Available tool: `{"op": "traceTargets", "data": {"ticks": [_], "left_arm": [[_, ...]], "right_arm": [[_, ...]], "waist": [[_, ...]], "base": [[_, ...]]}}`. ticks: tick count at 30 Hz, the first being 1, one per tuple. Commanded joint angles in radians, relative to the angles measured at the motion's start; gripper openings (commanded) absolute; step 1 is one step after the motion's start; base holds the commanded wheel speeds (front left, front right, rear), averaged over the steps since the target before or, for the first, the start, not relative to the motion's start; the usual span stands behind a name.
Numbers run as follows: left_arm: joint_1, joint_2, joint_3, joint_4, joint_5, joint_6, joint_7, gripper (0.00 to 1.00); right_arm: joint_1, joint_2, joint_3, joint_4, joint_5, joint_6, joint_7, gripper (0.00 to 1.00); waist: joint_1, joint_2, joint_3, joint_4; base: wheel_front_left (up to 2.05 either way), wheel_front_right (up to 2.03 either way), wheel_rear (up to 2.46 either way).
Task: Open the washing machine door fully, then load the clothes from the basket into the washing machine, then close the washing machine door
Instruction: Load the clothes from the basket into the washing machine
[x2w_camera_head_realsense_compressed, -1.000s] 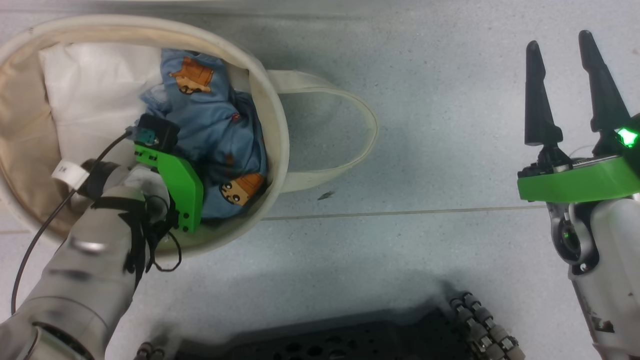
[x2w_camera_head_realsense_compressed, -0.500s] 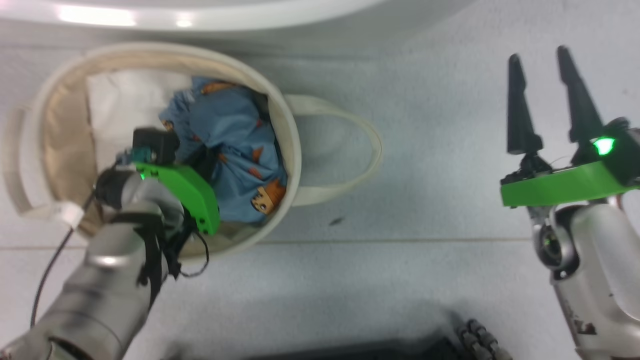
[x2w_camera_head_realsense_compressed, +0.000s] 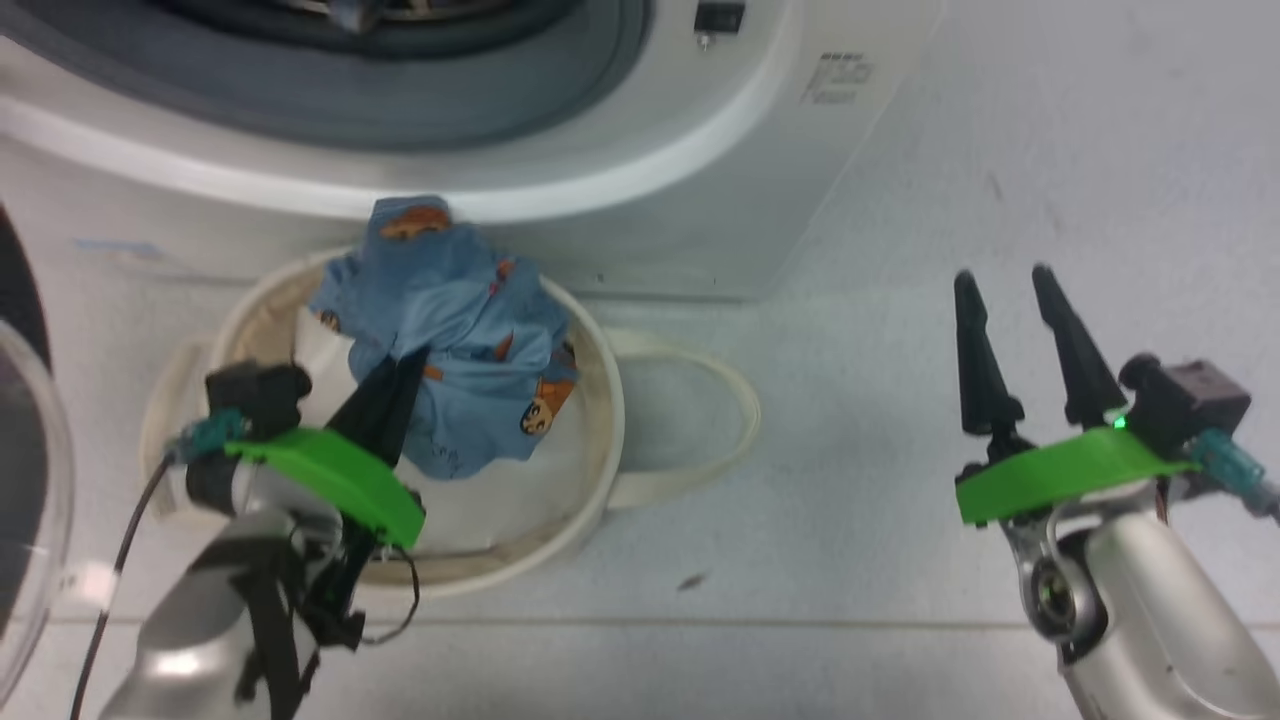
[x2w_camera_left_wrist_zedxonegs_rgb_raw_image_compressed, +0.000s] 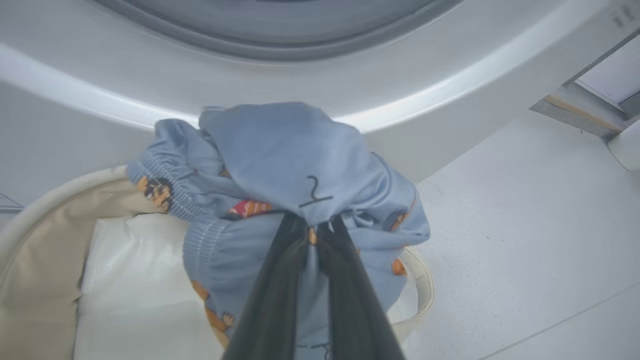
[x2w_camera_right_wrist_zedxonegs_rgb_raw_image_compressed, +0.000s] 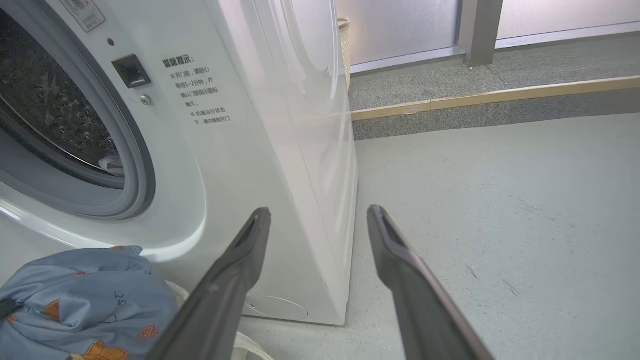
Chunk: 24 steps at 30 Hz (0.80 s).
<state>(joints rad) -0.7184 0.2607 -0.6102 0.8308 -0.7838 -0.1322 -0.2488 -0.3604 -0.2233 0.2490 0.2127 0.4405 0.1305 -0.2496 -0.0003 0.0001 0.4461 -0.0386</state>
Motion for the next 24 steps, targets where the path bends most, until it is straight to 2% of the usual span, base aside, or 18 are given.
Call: {"op": "traceTargets", "data": {"ticks": [1, 6, 12, 18, 24], "left_arm": [[0.048, 0.039, 0.079, -0.064, 0.034, 0.002, -0.013, 0.0], [0.164, 0.039, 0.219, -0.21, 0.132, 0.002, -0.013, 0.0], [0.265, 0.013, 0.371, -0.387, 0.22, 0.002, -0.013, 0.0], [0.333, -0.028, 0.469, -0.506, 0.285, 0.002, -0.013, 0.0], [0.323, -0.043, 0.503, -0.508, 0.313, 0.002, -0.013, 0.0]], "right_arm": [[0.039, 0.003, 0.019, -0.015, 0.011, 0.0, -0.012, 1.0], [0.084, 0.008, 0.034, 0.008, 0.036, 0.0, -0.012, 1.0], [0.133, 0.018, 0.051, 0.025, 0.063, 0.0, -0.012, 1.0], [0.16, 0.015, 0.065, 0.031, 0.076, 0.0, -0.012, 1.0], [0.163, 0.013, 0.077, 0.032, 0.081, 0.0, -0.012, 1.0]], "waist": [[0.0003, -0.0001, -0.122, 0.01], [0.0003, -0.0001, -0.229, 0.019], [0.0003, -0.0001, -0.331, 0.03], [0.0003, -0.0001, -0.374, 0.031], [0.0003, -0.0001, -0.371, 0.019]], "base": [[0.0, 0.0, 0.0], [0.0, 0.0, 0.0], [0.0, 0.0, 0.0], [0.0, 0.0, 0.0], [0.0, 0.0, 0.0]]}}
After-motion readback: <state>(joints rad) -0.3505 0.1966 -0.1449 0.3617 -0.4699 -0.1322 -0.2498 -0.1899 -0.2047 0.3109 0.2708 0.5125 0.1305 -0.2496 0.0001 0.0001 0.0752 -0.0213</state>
